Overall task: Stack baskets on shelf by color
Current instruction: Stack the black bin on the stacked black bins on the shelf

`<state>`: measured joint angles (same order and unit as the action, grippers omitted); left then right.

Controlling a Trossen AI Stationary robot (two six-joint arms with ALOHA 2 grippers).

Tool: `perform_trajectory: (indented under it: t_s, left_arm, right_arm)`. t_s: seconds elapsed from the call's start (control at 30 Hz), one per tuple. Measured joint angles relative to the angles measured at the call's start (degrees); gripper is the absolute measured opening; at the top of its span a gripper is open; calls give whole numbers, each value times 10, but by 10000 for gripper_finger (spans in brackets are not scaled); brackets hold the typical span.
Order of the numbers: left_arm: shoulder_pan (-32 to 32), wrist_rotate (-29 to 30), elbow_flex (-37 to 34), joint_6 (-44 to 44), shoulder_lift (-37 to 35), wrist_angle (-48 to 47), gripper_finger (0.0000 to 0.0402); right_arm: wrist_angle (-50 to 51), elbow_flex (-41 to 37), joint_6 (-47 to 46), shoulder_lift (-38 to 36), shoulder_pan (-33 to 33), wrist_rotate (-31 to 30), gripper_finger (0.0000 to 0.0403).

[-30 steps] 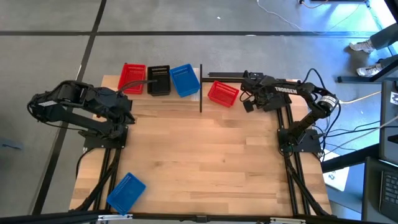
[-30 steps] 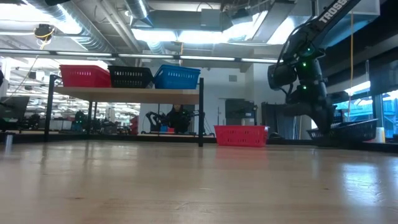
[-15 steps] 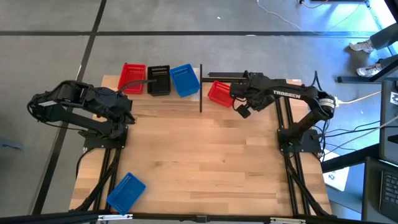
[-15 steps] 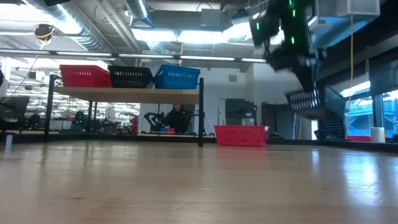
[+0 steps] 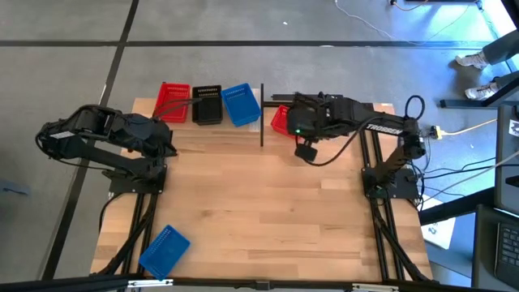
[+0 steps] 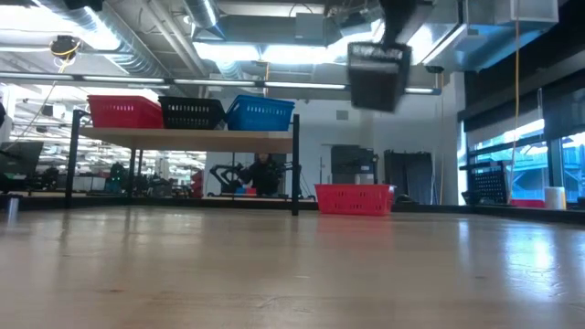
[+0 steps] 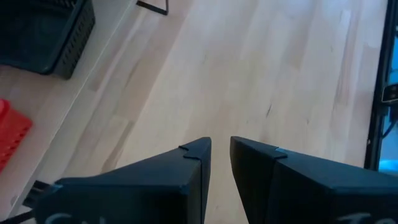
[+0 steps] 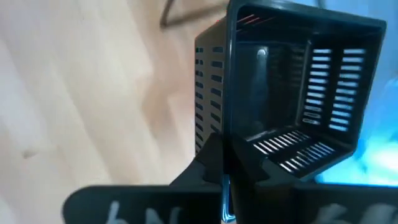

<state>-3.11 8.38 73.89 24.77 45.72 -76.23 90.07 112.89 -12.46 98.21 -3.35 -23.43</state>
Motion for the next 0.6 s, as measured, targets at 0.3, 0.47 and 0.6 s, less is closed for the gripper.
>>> perform_trajectory:
  t_s: [0.3, 0.47, 0.6]
  left_arm:
    - [0, 1, 0, 6, 0, 45, 53]
    - [0, 33, 0, 6, 0, 53, 53]
    - [0, 78, 0, -32, 0, 56, 53]
  right_arm:
    - [-36, 220, 211, 124, 13, -84, 0]
    - [-177, 195, 288, 130, 3, -60, 0]
    - [-238, 196, 322, 141, 1, -39, 0]
